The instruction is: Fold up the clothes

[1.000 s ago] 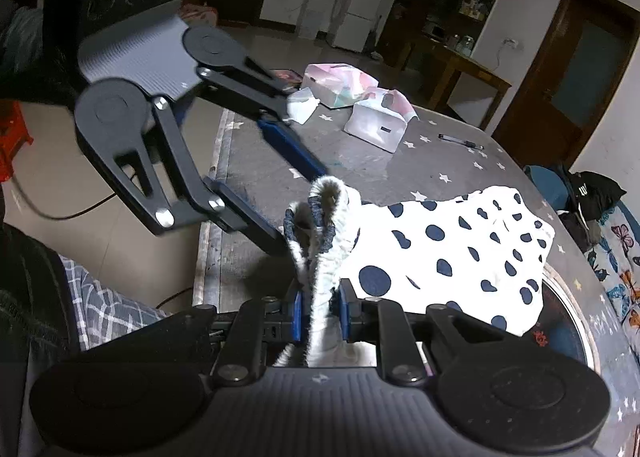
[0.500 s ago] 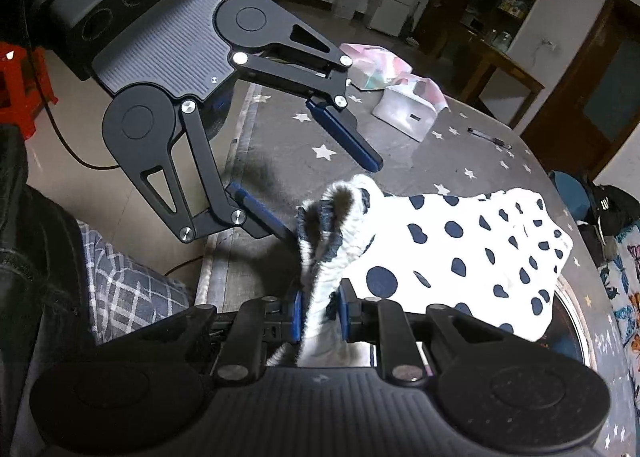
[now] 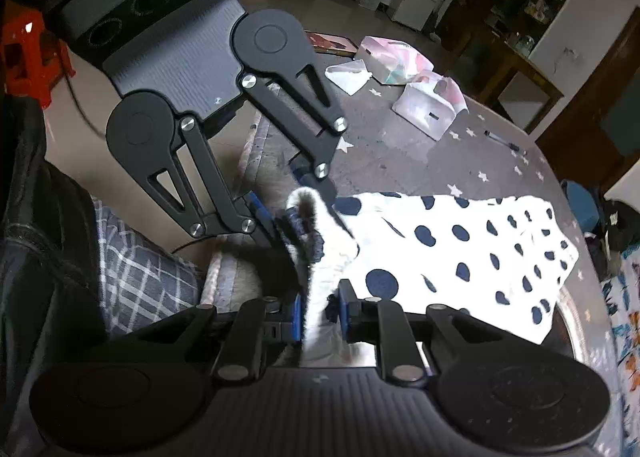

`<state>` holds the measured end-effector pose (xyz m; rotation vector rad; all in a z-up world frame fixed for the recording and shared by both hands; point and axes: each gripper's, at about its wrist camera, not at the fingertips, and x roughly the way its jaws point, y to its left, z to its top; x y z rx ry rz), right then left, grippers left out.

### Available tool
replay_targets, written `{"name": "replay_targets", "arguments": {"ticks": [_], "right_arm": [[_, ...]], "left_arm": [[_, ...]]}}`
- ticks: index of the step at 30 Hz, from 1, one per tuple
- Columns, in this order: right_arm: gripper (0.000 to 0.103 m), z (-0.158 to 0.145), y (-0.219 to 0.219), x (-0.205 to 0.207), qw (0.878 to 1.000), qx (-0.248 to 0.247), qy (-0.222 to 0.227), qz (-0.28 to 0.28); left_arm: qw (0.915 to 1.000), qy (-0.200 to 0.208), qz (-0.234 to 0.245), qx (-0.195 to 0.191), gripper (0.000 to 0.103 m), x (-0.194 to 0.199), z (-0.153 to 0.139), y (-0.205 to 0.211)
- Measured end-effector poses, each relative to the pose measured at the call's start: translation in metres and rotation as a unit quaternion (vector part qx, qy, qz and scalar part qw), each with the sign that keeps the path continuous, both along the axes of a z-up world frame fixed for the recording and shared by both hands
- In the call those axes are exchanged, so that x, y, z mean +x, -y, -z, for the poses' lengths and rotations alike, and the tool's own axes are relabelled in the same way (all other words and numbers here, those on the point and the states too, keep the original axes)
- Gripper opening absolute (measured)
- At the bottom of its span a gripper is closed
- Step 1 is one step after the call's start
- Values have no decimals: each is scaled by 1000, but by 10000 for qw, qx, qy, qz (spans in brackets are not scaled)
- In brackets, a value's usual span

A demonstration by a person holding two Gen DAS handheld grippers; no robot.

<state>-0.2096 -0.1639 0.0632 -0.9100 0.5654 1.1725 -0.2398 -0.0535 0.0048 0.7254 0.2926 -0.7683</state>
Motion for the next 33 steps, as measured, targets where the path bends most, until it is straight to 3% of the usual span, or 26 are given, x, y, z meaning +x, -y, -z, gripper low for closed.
{"name": "replay_targets", "arguments": {"ticks": [6,12,18,24,29,33], "right_arm": [[23,-21,18,7,9969,493,-529,296],[23,-50,42,24,9846,1245,-1034,654],[33,-62,62,48,9536,2016,-2171,534],[37,-63,72,61,9308,2435,-2653,621],[51,-55,80,75,9080,2686,-3156,619],[51,-54,84,75,9022,2777,-3239,627]], "left_arm": [[9970,-438,-296,-566,21,3,-9,-11],[9885,-708,-552,-1214,19,-6,-29,-25],[9817,-837,-663,-1577,19,-13,-51,-38],[9760,-972,-745,-1802,19,-14,-69,-46],[9692,-1133,-869,-2009,19,-14,-77,-55],[9669,-1170,-1017,-2025,19,-15,-78,-60]]}}
